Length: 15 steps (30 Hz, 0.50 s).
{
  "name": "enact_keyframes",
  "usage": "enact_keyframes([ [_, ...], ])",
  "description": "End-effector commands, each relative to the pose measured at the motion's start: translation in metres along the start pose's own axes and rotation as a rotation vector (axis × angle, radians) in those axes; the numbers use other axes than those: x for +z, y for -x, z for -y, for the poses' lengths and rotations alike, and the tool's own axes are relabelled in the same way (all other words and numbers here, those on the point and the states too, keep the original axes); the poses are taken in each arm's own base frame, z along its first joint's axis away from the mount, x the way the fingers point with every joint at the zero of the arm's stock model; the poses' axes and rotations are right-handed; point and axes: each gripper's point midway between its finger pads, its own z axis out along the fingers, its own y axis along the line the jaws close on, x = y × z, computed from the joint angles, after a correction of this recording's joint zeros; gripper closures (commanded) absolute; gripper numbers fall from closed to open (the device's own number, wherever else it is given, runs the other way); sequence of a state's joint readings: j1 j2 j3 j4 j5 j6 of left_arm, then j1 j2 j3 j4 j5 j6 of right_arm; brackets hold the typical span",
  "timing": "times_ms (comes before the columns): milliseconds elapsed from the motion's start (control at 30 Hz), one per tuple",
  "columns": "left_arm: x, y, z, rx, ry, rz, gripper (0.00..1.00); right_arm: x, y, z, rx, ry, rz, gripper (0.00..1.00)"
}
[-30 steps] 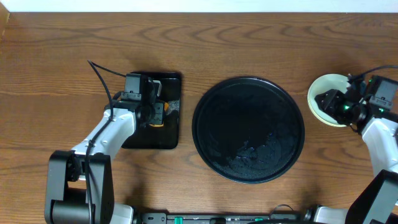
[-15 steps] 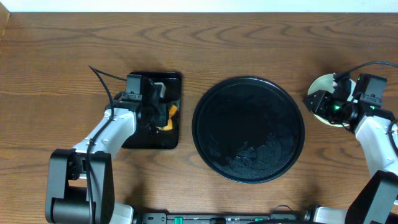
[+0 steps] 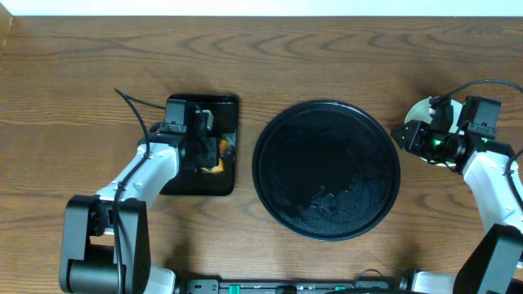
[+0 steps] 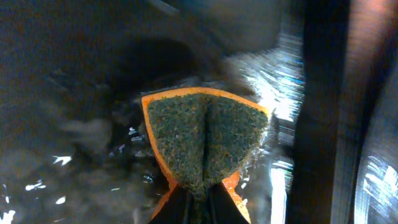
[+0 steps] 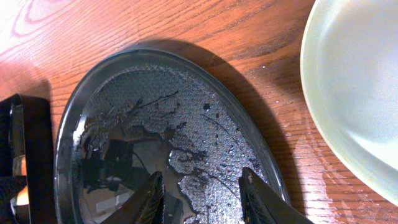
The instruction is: Clean dirty plates on tray and stack at the side
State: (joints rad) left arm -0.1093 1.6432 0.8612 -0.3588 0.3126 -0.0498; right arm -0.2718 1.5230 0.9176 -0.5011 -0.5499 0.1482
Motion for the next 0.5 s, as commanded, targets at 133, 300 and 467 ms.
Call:
enact_keyframes([
  [133, -0.017, -0.002, -0.082, -0.345, 0.483, 0.092, 0.92, -0.001, 0.003, -0.008, -0.028, 0.021, -0.003, 0.63],
  [300, 0.003, 0.000, 0.000, -0.023, -0.008, 0.001, 0.93, -0.001, 0.002, -0.008, -0.028, 0.021, -0.003, 0.63],
  [467, -0.001, 0.009, -0.038, -0.086, 0.217, 0.053, 0.91, -0.001, 0.002, -0.008, -0.027, 0.021, -0.005, 0.63],
])
